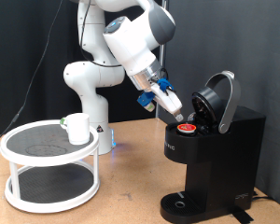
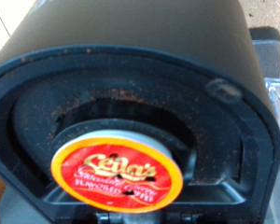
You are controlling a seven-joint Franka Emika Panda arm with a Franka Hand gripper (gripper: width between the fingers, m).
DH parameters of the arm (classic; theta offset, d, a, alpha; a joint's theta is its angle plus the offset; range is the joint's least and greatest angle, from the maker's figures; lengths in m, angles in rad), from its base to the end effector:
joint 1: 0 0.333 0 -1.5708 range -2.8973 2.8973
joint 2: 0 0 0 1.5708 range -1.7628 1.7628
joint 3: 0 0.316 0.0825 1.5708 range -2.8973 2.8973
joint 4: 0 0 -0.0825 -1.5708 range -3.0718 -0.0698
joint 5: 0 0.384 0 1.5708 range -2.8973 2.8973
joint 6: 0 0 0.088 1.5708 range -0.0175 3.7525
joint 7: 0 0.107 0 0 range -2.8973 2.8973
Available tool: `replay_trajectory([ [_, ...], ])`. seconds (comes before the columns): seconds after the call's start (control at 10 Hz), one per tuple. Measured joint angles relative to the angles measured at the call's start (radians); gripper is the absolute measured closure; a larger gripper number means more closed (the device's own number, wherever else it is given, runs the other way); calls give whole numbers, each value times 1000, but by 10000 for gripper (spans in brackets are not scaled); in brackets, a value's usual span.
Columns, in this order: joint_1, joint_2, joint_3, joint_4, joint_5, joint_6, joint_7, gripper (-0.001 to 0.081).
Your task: Make a cup of coffee with the keurig machine
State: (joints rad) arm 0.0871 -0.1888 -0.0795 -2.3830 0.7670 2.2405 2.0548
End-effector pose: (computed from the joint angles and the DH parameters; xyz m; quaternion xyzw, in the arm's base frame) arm 0.4791 0.0235 0.4055 -0.2891 0.9070 0.2522 0.1735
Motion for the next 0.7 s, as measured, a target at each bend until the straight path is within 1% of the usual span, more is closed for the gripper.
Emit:
replay_trajectory([
  [0.1, 0, -6, -9, 0, 31, -15, -20, 72],
  [0.3, -6, -47, -48, 1, 73, -79, -63, 72],
  [0.5, -16, -103, -78, 2, 87, -106, -66, 72],
  [0.7, -20, -152, -97, 20, 92, -143, -58, 72],
])
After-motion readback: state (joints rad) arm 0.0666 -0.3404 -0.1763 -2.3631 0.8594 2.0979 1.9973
